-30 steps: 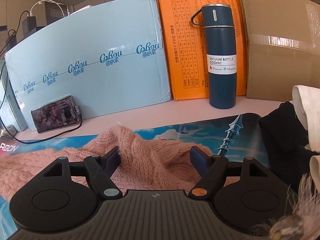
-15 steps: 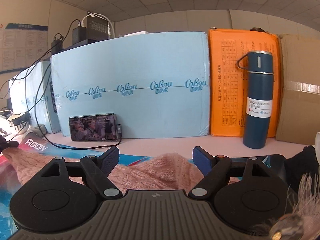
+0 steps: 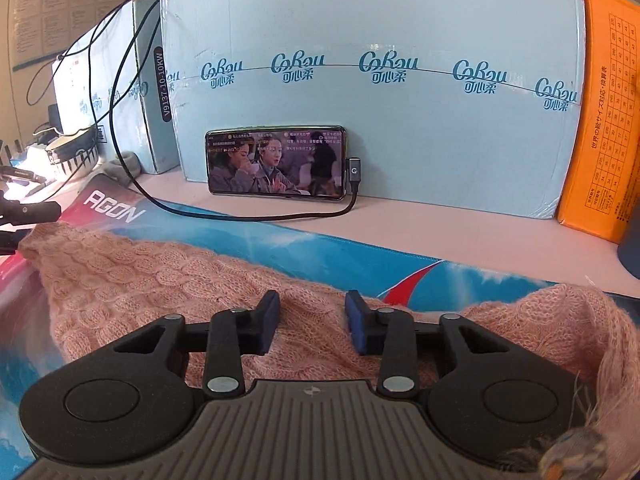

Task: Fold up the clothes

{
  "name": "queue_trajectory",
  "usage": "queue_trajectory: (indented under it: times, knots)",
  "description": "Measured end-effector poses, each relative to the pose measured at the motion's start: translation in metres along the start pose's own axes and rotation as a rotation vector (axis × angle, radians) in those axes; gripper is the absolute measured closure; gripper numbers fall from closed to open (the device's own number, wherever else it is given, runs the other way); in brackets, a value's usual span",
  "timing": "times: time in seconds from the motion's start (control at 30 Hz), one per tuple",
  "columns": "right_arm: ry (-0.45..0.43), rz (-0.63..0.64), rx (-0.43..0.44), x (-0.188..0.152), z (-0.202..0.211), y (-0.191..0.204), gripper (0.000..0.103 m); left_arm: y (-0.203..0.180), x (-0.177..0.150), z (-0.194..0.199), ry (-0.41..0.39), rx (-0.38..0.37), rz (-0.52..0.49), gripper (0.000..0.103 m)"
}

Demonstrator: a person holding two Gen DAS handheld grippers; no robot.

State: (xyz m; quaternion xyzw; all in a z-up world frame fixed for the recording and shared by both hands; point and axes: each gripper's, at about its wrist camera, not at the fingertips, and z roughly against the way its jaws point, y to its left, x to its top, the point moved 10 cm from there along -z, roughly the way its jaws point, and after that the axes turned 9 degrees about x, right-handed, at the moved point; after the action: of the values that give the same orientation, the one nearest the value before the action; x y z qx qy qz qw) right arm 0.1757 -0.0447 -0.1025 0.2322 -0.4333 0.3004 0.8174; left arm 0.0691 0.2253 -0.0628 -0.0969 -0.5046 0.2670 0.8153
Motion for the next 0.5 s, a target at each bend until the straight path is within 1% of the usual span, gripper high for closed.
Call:
queue_trajectory:
  times: [0.03,0.07,0.1,0.13,0.23,0.37,0.4,0.43,0.47,0.5]
  knots:
    - [-0.001,0.010,-0.007,0.000,0.001,-0.001,0.094,-0.001,0.000,0.001,-0.005,-0.009,-0.001,0.043]
    - [-0.008,0.022,-0.020,0.001,0.002,-0.002,0.098,0.000,0.001,0.002,-0.011,-0.019,0.006,0.072]
    - [-0.021,0.023,-0.027,0.003,0.003,-0.003,0.099,0.000,0.003,0.002,-0.017,-0.028,0.014,0.085]
    - [-0.036,0.017,-0.028,0.006,0.005,-0.003,0.099,0.001,0.004,0.003,-0.022,-0.037,0.023,0.093]
    - [-0.058,0.009,-0.035,0.013,0.006,-0.005,0.099,-0.001,0.008,0.000,-0.032,-0.049,0.018,0.093]
    - [-0.032,-0.019,-0.044,0.009,-0.002,-0.009,0.099,0.011,0.003,-0.015,0.047,-0.012,0.070,0.092]
    - [-0.027,-0.038,-0.036,0.007,-0.003,-0.010,0.098,0.014,0.003,-0.016,0.049,-0.012,0.087,0.092]
    - [-0.038,-0.068,-0.019,0.007,0.001,-0.012,0.098,0.016,0.003,-0.015,0.045,-0.017,0.102,0.087]
    - [-0.058,-0.098,0.001,0.010,0.008,-0.013,0.095,0.018,0.004,-0.013,0.037,-0.024,0.113,0.086]
    - [-0.077,-0.121,0.016,0.014,0.017,-0.014,0.086,0.018,0.005,-0.011,0.026,-0.029,0.116,0.082]
